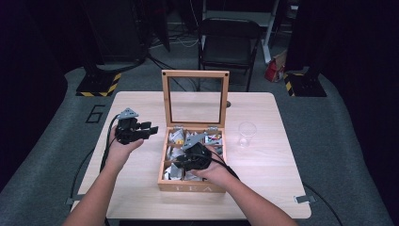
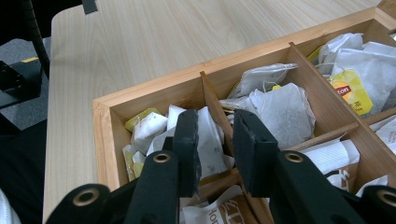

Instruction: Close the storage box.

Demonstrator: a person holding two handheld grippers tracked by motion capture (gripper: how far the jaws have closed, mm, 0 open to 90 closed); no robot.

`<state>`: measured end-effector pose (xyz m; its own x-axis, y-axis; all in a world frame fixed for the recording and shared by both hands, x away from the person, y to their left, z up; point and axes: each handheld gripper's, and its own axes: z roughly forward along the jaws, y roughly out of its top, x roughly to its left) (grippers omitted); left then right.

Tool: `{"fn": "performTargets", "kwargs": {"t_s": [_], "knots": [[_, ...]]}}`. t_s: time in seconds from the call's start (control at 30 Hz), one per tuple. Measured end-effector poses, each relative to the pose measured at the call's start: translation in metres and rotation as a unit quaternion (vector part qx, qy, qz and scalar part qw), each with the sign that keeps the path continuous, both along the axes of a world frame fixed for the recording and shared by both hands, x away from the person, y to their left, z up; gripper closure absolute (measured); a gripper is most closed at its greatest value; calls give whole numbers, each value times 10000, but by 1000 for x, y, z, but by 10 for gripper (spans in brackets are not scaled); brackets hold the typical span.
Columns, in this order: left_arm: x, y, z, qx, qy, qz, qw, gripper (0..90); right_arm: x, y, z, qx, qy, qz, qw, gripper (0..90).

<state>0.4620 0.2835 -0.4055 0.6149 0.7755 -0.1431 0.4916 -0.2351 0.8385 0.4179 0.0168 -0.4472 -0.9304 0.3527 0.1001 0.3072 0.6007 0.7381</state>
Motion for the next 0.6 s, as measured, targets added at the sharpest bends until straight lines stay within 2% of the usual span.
{"fn": "performTargets", "kwargs": {"t_s": [0.3,0.37,0.6], "knots": [[0,2,0,17,-9,27,10000,548,2,2,-3,-115,75,125,9998,738],[0,2,1,21,-13,29,10000,548,2,3,-4,-155,150,118,9997,756],[0,3,2,12,-40,53,10000,549,0,2,-2,-110,185,296,9993,882]]}}
